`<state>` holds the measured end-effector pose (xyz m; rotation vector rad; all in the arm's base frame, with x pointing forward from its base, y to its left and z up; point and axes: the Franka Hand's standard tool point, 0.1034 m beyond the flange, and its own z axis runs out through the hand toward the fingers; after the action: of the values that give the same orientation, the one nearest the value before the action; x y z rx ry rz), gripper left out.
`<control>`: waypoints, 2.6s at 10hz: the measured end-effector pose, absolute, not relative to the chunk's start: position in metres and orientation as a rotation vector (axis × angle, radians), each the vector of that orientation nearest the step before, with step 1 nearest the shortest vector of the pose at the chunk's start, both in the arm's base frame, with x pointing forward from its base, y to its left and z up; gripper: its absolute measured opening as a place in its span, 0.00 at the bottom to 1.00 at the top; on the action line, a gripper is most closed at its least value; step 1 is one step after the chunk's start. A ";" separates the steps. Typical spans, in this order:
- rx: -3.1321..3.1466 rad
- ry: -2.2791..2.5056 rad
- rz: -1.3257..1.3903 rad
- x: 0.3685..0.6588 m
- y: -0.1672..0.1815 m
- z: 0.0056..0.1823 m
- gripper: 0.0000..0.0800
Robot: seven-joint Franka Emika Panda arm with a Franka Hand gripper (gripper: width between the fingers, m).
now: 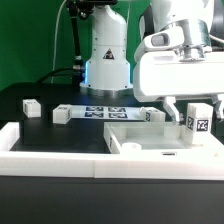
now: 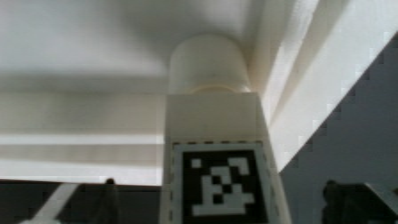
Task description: Assemble one leg
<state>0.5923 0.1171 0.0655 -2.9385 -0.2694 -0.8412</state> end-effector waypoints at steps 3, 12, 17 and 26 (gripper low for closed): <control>-2.943 -0.271 -0.821 0.591 0.117 0.065 0.81; -3.009 -0.278 -0.327 0.605 0.112 0.082 0.81; -3.004 -0.275 -0.019 0.599 0.114 0.082 0.81; -2.994 0.340 0.006 0.600 0.115 0.081 0.37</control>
Offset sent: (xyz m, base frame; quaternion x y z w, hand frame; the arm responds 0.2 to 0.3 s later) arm -0.0044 -0.0085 0.0276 -0.0144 -0.0640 -0.0161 0.9977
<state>0.5997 0.1152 0.0809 -2.9941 0.3395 0.0060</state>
